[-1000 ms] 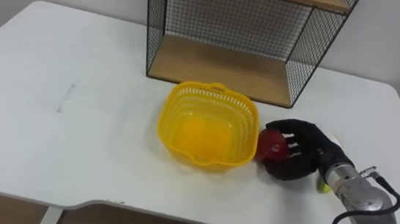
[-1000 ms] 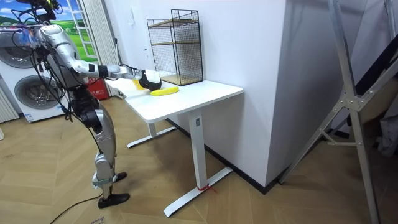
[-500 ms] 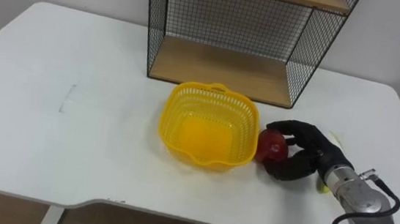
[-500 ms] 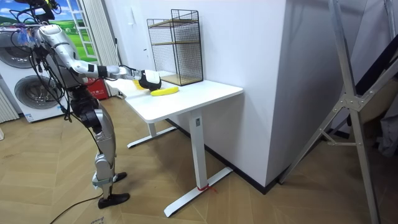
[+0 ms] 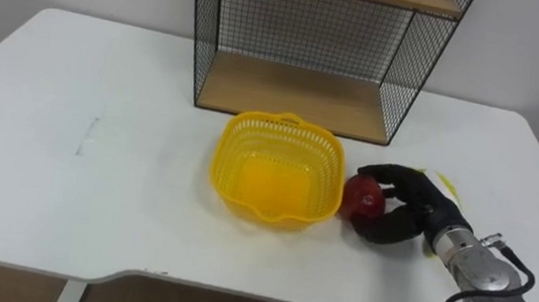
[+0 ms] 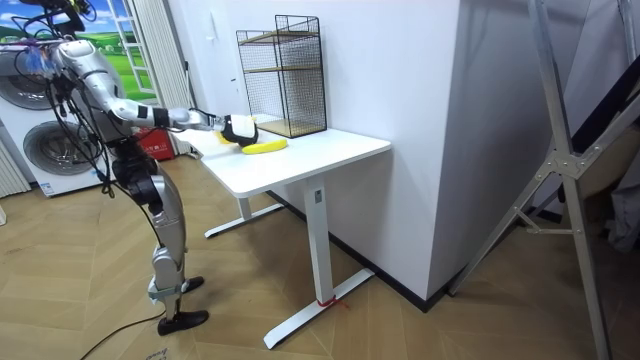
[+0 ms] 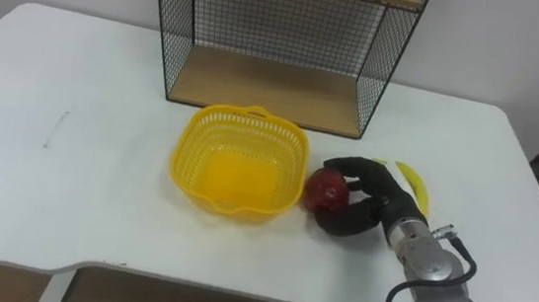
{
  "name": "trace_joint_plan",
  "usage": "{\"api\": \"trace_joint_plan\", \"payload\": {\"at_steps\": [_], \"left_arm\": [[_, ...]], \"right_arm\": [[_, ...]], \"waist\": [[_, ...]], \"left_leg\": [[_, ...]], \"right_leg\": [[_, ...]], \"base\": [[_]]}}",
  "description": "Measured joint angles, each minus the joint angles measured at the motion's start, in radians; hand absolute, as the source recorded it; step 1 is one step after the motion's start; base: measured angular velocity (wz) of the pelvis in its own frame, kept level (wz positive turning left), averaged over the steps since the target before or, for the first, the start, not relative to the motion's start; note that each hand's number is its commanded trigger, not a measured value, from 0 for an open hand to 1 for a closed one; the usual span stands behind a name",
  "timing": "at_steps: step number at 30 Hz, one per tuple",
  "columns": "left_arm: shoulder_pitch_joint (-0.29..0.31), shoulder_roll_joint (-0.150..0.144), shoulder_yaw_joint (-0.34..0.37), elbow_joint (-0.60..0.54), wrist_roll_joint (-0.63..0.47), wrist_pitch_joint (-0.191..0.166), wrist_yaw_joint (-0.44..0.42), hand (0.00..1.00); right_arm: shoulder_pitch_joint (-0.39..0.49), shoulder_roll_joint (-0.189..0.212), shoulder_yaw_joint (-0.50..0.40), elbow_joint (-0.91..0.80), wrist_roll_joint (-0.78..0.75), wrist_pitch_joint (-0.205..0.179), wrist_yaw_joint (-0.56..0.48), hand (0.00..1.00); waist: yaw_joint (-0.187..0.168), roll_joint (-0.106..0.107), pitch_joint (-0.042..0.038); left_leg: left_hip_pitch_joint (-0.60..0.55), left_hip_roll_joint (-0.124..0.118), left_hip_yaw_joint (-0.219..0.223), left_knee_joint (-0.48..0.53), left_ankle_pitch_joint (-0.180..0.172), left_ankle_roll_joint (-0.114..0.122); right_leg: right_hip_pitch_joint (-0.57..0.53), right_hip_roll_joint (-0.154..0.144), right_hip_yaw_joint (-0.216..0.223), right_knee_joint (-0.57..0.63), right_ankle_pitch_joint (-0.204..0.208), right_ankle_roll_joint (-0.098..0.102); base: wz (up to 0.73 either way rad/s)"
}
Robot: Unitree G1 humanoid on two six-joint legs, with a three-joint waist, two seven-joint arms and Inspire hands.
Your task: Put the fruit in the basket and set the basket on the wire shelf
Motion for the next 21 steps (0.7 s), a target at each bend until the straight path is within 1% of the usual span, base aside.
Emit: {"api": "trace_joint_plan", "payload": {"at_steps": [1,4,8,11,12,17,21], "left_arm": [[0.003,-0.001,0.0,0.0,0.0,0.0,0.0,0.0],[0.0,-0.001,0.003,0.0,0.001,-0.001,0.0,0.0],[-0.001,-0.001,0.003,-0.002,0.001,-0.001,0.0,0.0],[-0.001,-0.001,0.003,-0.002,0.001,-0.001,0.0,0.0],[-0.002,-0.001,0.003,-0.002,0.001,-0.002,0.0,0.0],[-0.001,0.0,0.003,-0.003,0.001,-0.002,0.0,0.0],[-0.002,-0.001,0.002,-0.003,0.001,-0.003,0.006,0.0]], "right_arm": [[0.001,0.009,-0.001,0.0,0.017,0.0,0.0,1.0],[0.015,0.011,-0.007,0.0,0.092,0.0,0.007,1.0],[0.018,0.011,-0.009,0.0,0.133,0.0,0.006,1.0],[0.018,0.011,-0.008,0.0,0.156,0.0,0.006,1.0],[0.019,0.011,-0.008,0.0,0.169,0.0,0.006,1.0],[0.02,0.012,-0.008,0.0,0.222,0.0,-0.011,1.0],[0.019,0.012,-0.021,-0.003,0.282,0.0,-0.048,1.0]], "waist": [[-0.009,0.006,-0.0004],[-0.011,0.019,-0.0005],[-0.015,0.028,-0.0015],[-0.019,0.028,-0.0021],[-0.024,0.023,-0.0052],[-0.033,0.021,-0.0055],[-0.035,0.017,-0.0055]], "left_leg": [[0.0,0.0,0.001,0.001,0.0,0.0],[0.0,0.0,0.005,0.001,0.0,0.0],[0.0,0.0,0.008,0.0,0.0,0.0],[0.0,0.0,0.01,-0.002,0.0,0.001],[0.0,0.0,0.01,-0.002,0.0,0.001],[0.003,0.0,0.011,-0.007,0.0,0.001],[0.002,-0.001,0.01,-0.008,0.0,0.001]], "right_leg": [[-0.001,0.0,0.002,0.0,0.001,0.0],[-0.003,0.001,0.008,0.0,0.002,0.001],[-0.004,0.0,0.01,-0.003,0.002,0.001],[-0.004,0.0,0.01,-0.006,0.001,0.001],[-0.004,0.0,0.011,-0.007,0.001,0.001],[-0.003,0.0,0.011,-0.007,0.001,0.002],[-0.002,0.001,0.011,-0.014,0.001,0.002]], "base": [[0.0],[-0.06],[-0.01],[0.0],[0.0],[0.0],[0.0]]}}
